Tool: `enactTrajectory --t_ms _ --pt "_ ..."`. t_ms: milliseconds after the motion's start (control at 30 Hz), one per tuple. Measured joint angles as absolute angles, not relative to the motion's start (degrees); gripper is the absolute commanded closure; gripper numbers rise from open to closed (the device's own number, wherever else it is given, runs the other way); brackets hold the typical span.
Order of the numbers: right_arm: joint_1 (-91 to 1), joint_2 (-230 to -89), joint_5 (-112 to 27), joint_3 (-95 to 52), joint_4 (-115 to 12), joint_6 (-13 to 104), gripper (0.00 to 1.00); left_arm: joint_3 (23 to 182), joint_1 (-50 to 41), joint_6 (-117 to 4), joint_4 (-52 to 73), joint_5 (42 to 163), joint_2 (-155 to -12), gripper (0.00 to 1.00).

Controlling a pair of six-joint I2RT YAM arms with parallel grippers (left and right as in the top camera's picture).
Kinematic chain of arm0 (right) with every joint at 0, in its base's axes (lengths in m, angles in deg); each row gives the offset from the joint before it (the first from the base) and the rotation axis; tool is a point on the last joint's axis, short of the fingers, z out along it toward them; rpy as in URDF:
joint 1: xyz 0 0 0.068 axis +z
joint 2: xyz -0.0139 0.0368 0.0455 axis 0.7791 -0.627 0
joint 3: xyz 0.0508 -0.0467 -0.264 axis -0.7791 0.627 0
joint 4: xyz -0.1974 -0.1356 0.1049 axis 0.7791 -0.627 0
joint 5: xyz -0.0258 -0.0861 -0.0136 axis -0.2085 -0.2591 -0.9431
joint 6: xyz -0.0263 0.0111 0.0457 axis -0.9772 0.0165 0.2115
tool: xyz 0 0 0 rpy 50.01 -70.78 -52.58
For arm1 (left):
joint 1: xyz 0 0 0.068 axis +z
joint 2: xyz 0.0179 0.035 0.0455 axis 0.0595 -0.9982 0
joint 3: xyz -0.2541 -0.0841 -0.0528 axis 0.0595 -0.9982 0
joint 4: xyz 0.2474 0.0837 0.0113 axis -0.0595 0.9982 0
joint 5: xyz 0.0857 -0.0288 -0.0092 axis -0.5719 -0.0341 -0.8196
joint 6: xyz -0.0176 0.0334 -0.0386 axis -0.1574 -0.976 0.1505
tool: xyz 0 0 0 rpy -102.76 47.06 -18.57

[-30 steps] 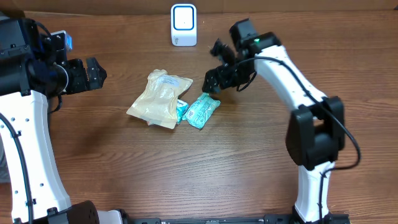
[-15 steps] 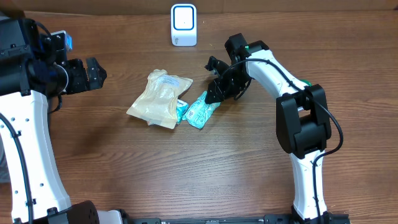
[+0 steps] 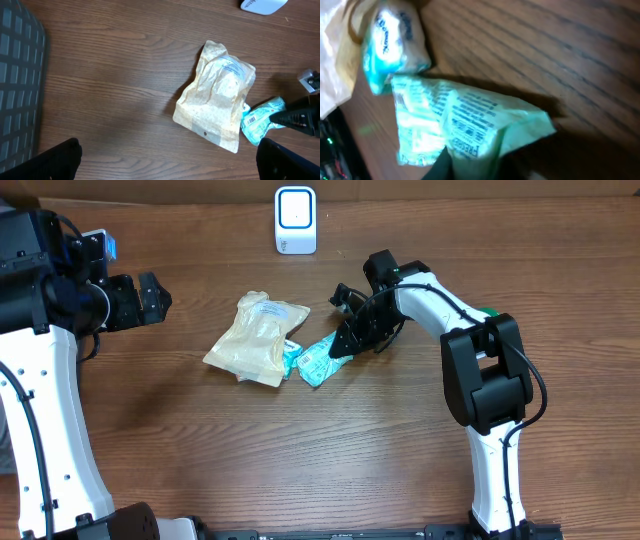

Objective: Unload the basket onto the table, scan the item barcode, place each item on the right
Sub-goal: 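Reach the right gripper to the teal Kleenex pack and grasp it, then lift the teal pack and turn it with the right gripper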

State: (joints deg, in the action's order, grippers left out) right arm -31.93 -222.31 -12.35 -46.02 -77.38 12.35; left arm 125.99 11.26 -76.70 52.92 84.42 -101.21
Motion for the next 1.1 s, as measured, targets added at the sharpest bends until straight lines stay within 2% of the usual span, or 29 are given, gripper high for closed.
enactTrajectory --t_ms 67,533,600,767,900,1100 --pt "-31.97 -222.31 -11.70 -46.00 -77.45 12.57 0.96 125.99 11.26 -76.70 52.94 84.42 -101.21 0.00" --pt "-32.02 -221.09 -10.49 -50.07 -83.31 16.48 0.96 125.99 11.26 -76.68 52.92 84.42 -101.21 0.00" --pt "-32.02 -217.64 -11.83 -50.11 -82.70 20.02 0.96 126.01 11.26 -76.70 52.92 84.42 -101.21 0.01" --pt "-32.04 -207.52 -25.12 -51.09 -82.83 36.11 0.96 125.99 11.26 -76.68 52.92 84.40 -101.21 0.01" --pt "-32.02 -204.87 -32.74 -50.94 -82.63 47.69 0.96 125.99 11.24 -76.68 52.94 84.42 -101.21 0.00" --pt "-31.62 -205.00 -36.50 -38.50 -74.65 55.82 0.96 125.99 11.24 -76.68 52.94 84.42 -101.21 0.00"
